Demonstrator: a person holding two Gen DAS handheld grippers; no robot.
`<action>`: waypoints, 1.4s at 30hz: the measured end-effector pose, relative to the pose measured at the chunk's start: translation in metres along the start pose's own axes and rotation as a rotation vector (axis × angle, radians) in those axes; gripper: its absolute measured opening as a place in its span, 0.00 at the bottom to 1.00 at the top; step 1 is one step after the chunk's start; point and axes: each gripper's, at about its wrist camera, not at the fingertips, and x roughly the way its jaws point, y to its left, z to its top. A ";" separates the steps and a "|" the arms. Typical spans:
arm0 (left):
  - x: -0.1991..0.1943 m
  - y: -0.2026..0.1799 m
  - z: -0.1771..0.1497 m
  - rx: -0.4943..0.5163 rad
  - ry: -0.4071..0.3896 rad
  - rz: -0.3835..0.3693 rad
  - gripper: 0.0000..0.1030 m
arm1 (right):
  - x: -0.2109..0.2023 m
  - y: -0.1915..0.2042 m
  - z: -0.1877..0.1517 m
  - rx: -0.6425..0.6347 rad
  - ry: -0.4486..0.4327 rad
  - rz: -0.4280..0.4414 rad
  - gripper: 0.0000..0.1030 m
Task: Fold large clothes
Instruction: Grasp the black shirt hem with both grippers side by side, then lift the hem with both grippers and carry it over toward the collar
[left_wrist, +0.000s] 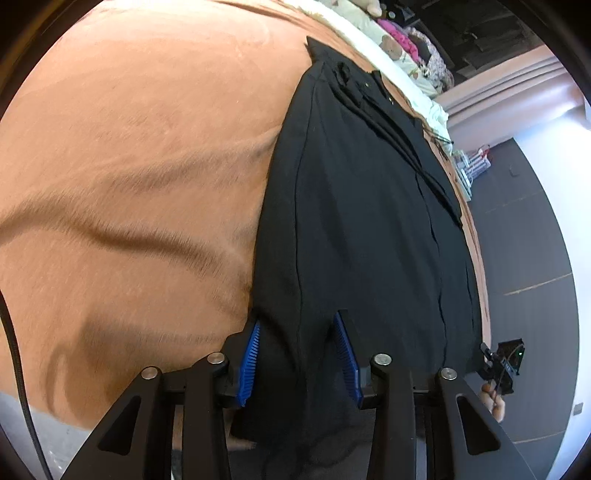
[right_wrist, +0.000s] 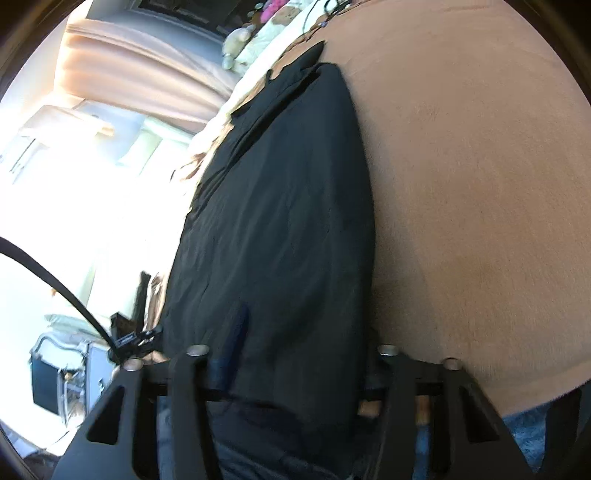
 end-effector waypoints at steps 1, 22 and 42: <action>0.002 0.000 0.001 -0.003 -0.004 0.011 0.29 | 0.000 -0.003 0.003 0.017 -0.008 -0.023 0.30; -0.093 -0.027 -0.015 0.087 -0.177 -0.012 0.02 | -0.030 0.086 -0.022 -0.120 -0.195 0.033 0.00; -0.237 -0.054 -0.104 0.144 -0.372 -0.126 0.02 | -0.116 0.109 -0.116 -0.286 -0.307 0.135 0.00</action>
